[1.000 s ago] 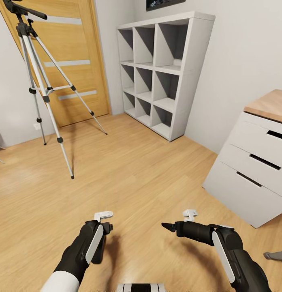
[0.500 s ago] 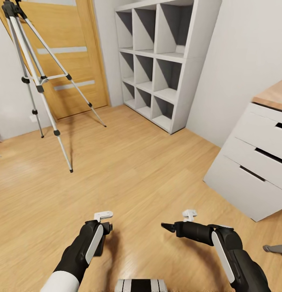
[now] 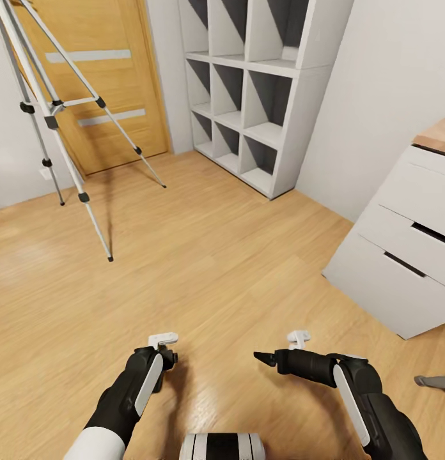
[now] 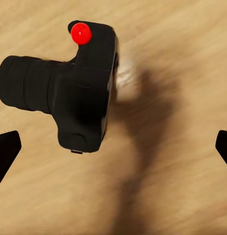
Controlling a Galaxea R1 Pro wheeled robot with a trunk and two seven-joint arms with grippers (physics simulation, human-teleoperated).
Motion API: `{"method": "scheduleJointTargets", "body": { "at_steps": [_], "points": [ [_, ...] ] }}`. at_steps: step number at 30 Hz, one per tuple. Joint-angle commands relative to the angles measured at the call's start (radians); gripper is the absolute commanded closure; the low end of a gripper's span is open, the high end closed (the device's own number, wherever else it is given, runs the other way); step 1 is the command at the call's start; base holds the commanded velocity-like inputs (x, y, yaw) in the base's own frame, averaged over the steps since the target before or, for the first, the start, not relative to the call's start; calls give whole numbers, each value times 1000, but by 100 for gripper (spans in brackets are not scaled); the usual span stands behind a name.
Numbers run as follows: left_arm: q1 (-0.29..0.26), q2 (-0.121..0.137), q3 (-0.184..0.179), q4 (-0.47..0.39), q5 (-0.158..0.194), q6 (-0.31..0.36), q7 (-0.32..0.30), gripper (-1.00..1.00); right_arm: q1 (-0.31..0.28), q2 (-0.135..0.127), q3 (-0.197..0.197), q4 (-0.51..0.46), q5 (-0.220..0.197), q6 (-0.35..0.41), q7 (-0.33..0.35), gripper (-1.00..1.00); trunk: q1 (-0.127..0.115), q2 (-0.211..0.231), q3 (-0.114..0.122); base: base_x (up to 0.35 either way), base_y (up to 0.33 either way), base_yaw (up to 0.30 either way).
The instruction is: Attach the digital camera to the camera tripod in the bedroom.
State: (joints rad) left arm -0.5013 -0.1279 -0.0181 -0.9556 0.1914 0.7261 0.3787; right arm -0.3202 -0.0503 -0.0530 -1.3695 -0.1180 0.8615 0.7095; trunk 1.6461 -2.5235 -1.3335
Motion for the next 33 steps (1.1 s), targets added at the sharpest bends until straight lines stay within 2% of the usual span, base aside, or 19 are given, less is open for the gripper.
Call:
{"method": "scheduleJointTargets", "body": {
  "at_steps": [1, 15, 23, 33],
  "points": [
    [0, 0, -2, -1, 11, 3, 9, -100, 0, 0, -1, 0, -9, 8, -2, -100, 0, -1, -5, 0, 0, 0],
    [0, 0, -2, -2, 10, 3, 9, -100, 0, 0, -1, 0, -9, 10, -2, -100, 7, -4, -59, 0, 0, 0],
    [0, 1, -2, -2, 10, 3, 9, -100, 0, -1, -8, -27, -9, 125, -1, -100, 10, -6, -90, 0, 0, 0],
    [0, 1, -2, -2, 10, 3, 9, -100, 0, -2, -6, -32, -9, 142, -1, -100, 15, -8, -128, 0, 0, 0]
  ]
}}
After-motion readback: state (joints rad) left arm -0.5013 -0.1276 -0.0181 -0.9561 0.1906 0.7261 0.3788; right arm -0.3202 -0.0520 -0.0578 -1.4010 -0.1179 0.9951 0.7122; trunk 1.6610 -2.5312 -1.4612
